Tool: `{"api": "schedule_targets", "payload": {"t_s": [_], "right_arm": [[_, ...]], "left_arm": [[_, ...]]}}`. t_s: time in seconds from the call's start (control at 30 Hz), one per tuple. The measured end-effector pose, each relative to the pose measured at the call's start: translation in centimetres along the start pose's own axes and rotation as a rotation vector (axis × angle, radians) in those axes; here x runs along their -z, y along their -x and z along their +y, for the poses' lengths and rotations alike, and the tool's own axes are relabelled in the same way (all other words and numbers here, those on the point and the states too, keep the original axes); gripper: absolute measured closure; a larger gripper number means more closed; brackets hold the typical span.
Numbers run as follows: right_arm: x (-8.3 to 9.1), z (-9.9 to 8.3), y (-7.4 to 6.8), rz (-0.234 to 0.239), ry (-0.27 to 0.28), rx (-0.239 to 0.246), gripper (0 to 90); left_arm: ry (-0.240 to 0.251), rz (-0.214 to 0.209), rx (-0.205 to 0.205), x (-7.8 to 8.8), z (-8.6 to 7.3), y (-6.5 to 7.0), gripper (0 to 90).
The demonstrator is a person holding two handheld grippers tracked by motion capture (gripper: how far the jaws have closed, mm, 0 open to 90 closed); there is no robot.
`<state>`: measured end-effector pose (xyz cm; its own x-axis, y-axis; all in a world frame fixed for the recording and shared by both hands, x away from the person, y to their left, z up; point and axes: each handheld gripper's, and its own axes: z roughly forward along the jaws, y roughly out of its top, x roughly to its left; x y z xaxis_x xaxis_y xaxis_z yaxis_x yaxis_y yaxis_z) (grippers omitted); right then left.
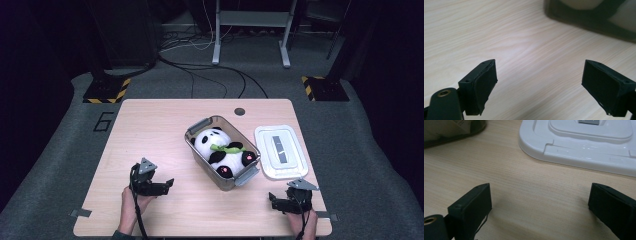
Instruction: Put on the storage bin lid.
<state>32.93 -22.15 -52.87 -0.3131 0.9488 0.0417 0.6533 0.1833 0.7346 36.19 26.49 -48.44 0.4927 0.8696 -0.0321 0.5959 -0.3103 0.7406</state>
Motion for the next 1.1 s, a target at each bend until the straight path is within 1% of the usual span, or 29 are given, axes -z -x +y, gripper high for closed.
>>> {"api": "schedule_targets", "payload": {"t_s": [0.03,0.1,0.13,0.2,0.23,0.3,0.4,0.43,0.47,0.53,0.57,0.6,0.63,0.7,0.83,0.93,1.1], "right_arm": [[0.0,0.0,0.0,-0.002,0.0,0.002,3.9],[0.0,0.0,0.0,-0.004,-0.001,0.003,3.8],[0.0,0.0,0.0,-0.004,-0.001,0.004,3.6],[0.0,0.0,-0.1,-0.004,-0.003,0.005,3.1],[0.0,0.0,-0.1,-0.006,-0.006,0.006,2.4],[-0.1,0.0,-0.1,-0.011,-0.009,0.006,1.3],[-0.2,0.1,-0.2,-0.029,-0.022,0.012,0.0],[-0.3,0.1,-0.3,-0.035,-0.026,0.019,0.0],[-0.3,0.1,-0.4,-0.037,-0.025,0.015,0.0],[-0.3,0.1,-0.4,-0.038,-0.025,0.015,0.0],[-0.3,0.1,-0.4,-0.039,-0.025,0.014,0.0],[-0.3,0.1,-0.4,-0.04,-0.025,0.014,0.0],[-0.3,0.1,-0.4,-0.04,-0.025,0.013,0.0],[-0.3,0.1,-0.4,-0.043,-0.027,0.014,0.0],[-0.4,0.2,-0.5,-0.044,-0.029,0.015,0.0],[-0.3,0.4,-0.2,-0.038,-0.037,0.029,0.0],[-0.3,0.8,0.8,-0.042,-0.034,0.03,0.0]], "left_arm": [[-0.004,0.013,0.005,-0.1,-0.4,-0.3,11.1],[-0.01,0.032,0.028,-0.1,-1.1,-0.7,8.8],[-0.016,0.041,0.029,-0.2,-1.4,-0.9,8.3],[-0.02,0.071,0.036,-0.3,-2.1,-1.2,6.5],[-0.026,0.08,0.045,-0.4,-2.3,-1.3,5.6],[-0.029,0.079,0.057,-0.6,-2.8,-1.7,3.8],[-0.032,0.101,0.07,-1.0,-3.5,-2.1,0.3],[-0.037,0.097,0.079,-1.1,-3.8,-2.3,0.0],[-0.044,0.092,0.082,-1.2,-3.9,-2.4,0.0],[-0.039,0.099,0.097,-1.5,-4.4,-2.6,0.0],[-0.021,0.114,0.097,-1.6,-4.7,-2.5,0.0],[-0.026,0.135,0.089,-1.7,-4.7,-2.3,0.0],[-0.031,0.139,0.086,-1.6,-4.7,-2.3,0.0],[-0.027,0.146,0.096,-1.7,-4.7,-2.2,0.0],[-0.032,0.144,0.098,-1.7,-4.6,-2.1,0.0],[-0.031,0.143,0.092,-1.9,-4.5,-2.1,0.0],[-0.029,0.145,0.093,-2.0,-4.4,-2.0,0.0]]}}
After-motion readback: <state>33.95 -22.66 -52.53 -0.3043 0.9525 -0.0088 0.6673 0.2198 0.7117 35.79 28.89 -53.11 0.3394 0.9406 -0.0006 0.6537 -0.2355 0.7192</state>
